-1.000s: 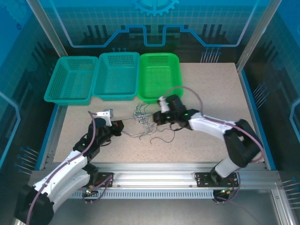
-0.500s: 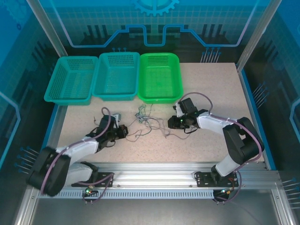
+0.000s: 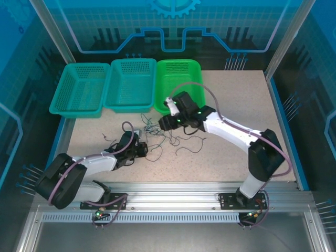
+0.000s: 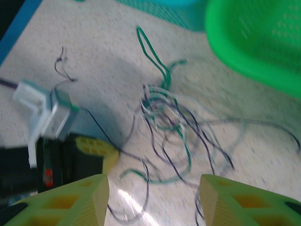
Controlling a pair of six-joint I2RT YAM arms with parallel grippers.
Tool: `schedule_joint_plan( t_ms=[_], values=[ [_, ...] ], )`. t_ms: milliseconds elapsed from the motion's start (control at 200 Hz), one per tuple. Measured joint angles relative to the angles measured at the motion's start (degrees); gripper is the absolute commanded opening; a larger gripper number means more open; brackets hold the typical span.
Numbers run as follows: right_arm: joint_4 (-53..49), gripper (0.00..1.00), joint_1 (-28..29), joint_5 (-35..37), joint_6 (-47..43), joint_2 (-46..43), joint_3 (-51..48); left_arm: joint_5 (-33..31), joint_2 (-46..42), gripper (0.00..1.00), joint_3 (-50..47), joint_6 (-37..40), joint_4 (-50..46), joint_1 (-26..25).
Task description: Untangle the cables
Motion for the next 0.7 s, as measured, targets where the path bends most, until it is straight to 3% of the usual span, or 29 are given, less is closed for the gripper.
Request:
schedule_joint_plan(
  t_ms=[330,450,520,625,695],
  values=[
    [3.2,0.58,6.8,11.3,-0.2,21.0,14.4,-4.7,-9.9,0.00,-2.1,-0.4,-5.4,0.0],
    [3.3,0.68,6.7,14.3,-2.1,26.5,18.7,-5.4,-11.0,0.00,-2.4,-0.4,-6.2,0.0],
    [3.3,0.69,6.8,15.8,-3.2,28.5,20.4,-5.5,-11.4,0.00,-2.8,-0.4,-6.3,0.0],
    [3.1,0.64,6.7,16.4,-3.9,31.8,24.0,-5.7,-12.0,0.00,-3.1,-0.4,-6.7,0.0],
    [3.1,0.54,6.7,16.3,-4.2,33.9,26.4,-6.0,-12.2,0.00,-3.2,-0.4,-6.8,0.0]
  ],
)
